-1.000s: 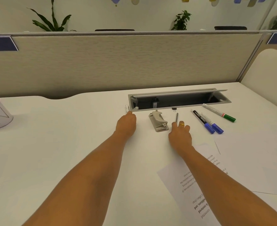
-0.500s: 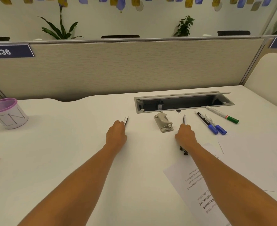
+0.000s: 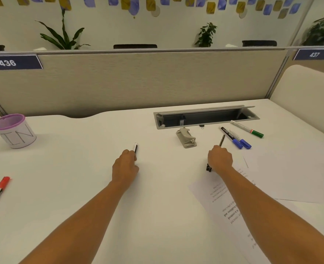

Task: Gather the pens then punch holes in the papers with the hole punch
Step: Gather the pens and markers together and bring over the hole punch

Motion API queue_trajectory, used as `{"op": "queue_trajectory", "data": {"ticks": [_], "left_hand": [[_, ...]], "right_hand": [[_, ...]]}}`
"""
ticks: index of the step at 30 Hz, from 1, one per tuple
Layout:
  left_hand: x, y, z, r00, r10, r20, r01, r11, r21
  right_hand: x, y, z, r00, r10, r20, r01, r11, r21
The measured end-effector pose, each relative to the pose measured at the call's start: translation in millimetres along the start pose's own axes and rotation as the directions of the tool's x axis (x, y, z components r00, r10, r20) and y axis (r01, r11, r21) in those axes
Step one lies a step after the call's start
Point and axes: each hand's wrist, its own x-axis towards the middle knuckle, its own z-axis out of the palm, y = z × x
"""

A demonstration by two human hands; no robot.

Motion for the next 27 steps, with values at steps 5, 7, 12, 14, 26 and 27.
{"op": "queue_trajectory", "data": {"ticks": [5, 7, 12, 14, 26, 27], "left_hand": [[-14, -2, -4, 1.0, 0.004, -0.006, -0.004, 1.0, 0.01], [-19, -4, -5, 1.0, -0.005, -0.019, 0.006, 1.0, 0.012], [-33, -9, -10, 0.999, -0.017, -0.033, 0.017, 1.0, -0.006], [-38, -12, -13, 0.999, -0.032, -0.037, 0.031, 0.999, -0.024], [-66, -55, -41, 0.995, -0.077, -0.065, 0.074, 0.996, -0.045], [-67, -58, -44, 0.994, -0.081, -0.067, 0.078, 0.996, -0.043]], "right_hand": [[-22, -4, 5, 1.0, 0.016, -0.009, -0.015, 0.998, 0.068], [-26, -2, 8, 1.0, 0.027, -0.002, -0.027, 0.998, 0.054], [-31, 0, 14, 0.998, -0.059, 0.014, 0.058, 0.993, 0.1], [-30, -1, 13, 0.996, -0.094, 0.012, 0.092, 0.991, 0.101], [-34, -9, 5, 0.997, -0.078, 0.007, 0.075, 0.973, 0.217], [-36, -10, 6, 0.997, -0.069, 0.03, 0.062, 0.978, 0.199]]}}
